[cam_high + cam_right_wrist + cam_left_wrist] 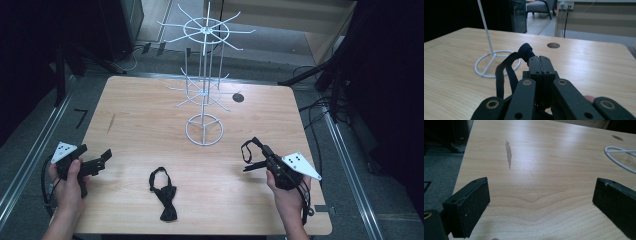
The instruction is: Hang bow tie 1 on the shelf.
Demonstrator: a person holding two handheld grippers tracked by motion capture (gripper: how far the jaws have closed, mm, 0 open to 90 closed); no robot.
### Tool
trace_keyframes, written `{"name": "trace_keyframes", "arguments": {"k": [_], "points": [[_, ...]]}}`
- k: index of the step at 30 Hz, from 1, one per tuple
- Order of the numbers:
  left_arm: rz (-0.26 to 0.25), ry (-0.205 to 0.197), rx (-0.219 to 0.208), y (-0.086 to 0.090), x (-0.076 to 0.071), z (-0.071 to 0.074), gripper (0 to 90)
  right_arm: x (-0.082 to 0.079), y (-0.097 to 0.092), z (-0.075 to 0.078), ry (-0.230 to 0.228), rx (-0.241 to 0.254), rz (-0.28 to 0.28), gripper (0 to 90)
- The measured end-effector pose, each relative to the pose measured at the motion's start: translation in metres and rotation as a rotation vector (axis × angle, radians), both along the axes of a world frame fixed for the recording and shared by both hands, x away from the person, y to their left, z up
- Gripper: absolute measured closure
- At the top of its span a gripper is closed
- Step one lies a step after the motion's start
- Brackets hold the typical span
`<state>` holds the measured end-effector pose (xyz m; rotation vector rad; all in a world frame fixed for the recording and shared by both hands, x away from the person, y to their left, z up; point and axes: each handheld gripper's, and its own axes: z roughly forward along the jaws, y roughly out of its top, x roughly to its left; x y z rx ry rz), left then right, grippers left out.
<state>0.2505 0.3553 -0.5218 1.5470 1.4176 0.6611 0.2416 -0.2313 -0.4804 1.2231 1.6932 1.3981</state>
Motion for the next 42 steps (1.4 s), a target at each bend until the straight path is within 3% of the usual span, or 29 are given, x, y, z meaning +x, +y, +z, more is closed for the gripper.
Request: {"name": "trace_keyframes", "arguments": {"k": [11, 18, 27, 32, 42], "points": [[-0.009, 0.006, 0.002, 0.0, 0.001, 0.0, 1.6, 0.0, 0.007, 0.014, -0.039, -0.008, 0.019, 90.0], [-0.015, 0.01, 0.0, 0.0, 0.002, 0.0, 1.6, 0.0, 0.016, 0.02, -0.024, 0.023, 0.042, 90.0], [-0.038, 0.003, 0.03, -0.003, 0.003, 0.0, 1.5, 0.008, 0.037, 0.025, -0.025, 0.026, 0.068, 90.0], [-0.034, 0.006, 0.025, -0.003, 0.004, 0.0, 1.6, 0.011, 0.046, 0.027, -0.031, 0.019, 0.084, 90.0], [-0.032, 0.011, 0.028, -0.003, 0.003, 0.0, 1.6, 0.011, 0.043, 0.03, -0.029, 0.027, 0.084, 90.0]]}}
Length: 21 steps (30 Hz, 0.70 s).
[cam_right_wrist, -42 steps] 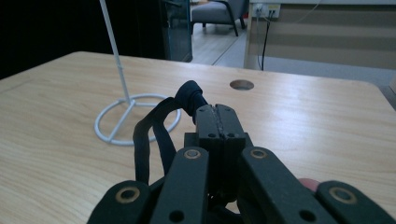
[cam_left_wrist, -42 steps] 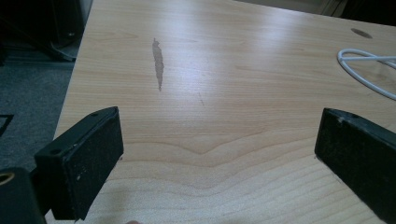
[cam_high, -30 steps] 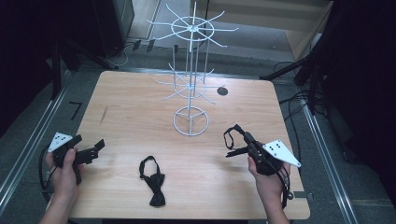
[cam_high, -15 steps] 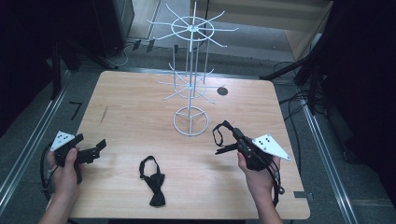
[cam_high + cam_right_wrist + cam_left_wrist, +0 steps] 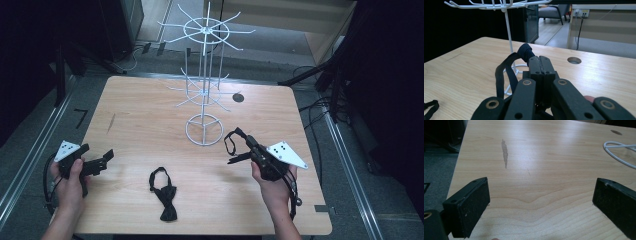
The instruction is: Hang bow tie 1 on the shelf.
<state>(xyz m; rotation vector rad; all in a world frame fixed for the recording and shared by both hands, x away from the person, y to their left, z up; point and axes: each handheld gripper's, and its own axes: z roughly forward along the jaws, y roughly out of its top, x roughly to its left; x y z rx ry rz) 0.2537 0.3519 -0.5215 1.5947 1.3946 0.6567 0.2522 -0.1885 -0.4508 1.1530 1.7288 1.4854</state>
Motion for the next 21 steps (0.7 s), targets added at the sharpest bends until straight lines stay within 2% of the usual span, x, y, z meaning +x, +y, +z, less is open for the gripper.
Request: {"name": "trace_keyframes", "arguments": {"k": [21], "points": [[0.012, 0.003, -0.001, 0.0, 0.0, 0.0, 1.5, 0.008, 0.005, 0.014, -0.002, 0.024, 0.017, 90.0]]}}
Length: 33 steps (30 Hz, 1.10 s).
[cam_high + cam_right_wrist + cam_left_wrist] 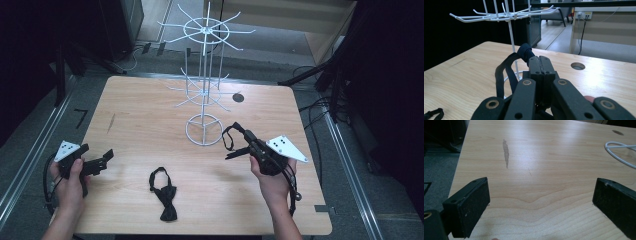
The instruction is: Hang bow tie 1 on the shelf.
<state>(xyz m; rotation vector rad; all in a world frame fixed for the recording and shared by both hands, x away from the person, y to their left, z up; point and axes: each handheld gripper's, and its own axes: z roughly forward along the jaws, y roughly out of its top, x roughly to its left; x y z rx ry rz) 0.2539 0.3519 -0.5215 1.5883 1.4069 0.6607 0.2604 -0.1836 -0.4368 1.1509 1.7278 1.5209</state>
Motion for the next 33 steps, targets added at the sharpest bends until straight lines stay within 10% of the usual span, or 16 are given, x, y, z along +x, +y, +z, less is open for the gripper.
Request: {"name": "trace_keyframes", "arguments": {"k": [33], "points": [[0.004, -0.003, 0.009, 0.0, 0.0, 0.0, 1.6, 0.013, 0.017, 0.025, -0.032, 0.032, 0.023, 90.0]]}}
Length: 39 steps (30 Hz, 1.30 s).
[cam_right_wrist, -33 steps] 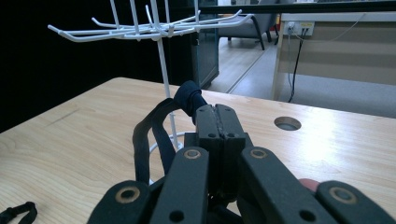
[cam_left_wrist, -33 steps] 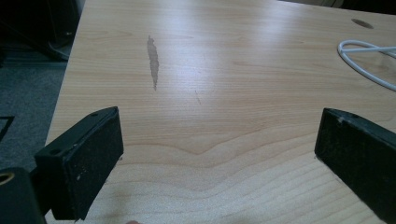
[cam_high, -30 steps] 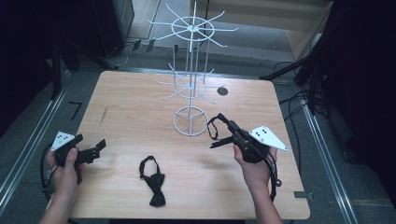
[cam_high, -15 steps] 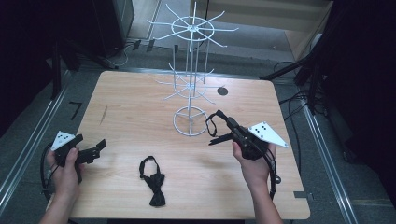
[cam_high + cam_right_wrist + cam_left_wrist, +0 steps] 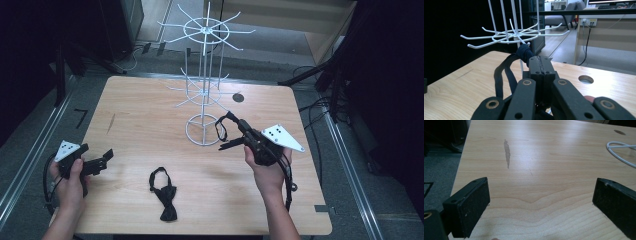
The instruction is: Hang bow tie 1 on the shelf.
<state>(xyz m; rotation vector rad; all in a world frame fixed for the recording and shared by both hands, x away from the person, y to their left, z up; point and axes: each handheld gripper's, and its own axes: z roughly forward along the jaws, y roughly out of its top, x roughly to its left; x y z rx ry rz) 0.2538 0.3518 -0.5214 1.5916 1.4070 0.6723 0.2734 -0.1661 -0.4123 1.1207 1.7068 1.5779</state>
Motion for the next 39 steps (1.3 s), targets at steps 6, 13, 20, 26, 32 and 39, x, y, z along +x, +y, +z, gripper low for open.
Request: {"name": "trace_keyframes", "arguments": {"k": [6, 13, 20, 26, 32, 39], "points": [[0.003, -0.006, 0.003, -0.001, 0.0, 0.0, 1.6, 0.001, 0.009, 0.005, -0.012, -0.016, 0.008, 90.0], [0.0, -0.003, 0.001, 0.0, 0.0, 0.0, 1.6, 0.002, 0.009, 0.012, -0.027, 0.001, 0.011, 90.0], [-0.003, -0.002, 0.015, -0.001, 0.001, 0.0, 1.6, 0.002, 0.009, 0.017, -0.044, 0.004, 0.013, 90.0], [-0.007, 0.004, 0.024, -0.002, 0.001, 0.0, 1.6, 0.003, 0.004, 0.019, -0.048, 0.018, 0.005, 90.0], [-0.008, 0.003, 0.021, -0.002, 0.002, 0.0, 1.6, 0.004, 0.0, 0.021, -0.057, 0.023, 0.002, 90.0], [-0.011, -0.003, 0.024, -0.002, 0.0, 0.0, 1.6, 0.019, -0.003, 0.013, -0.025, 0.055, 0.004, 90.0]]}}
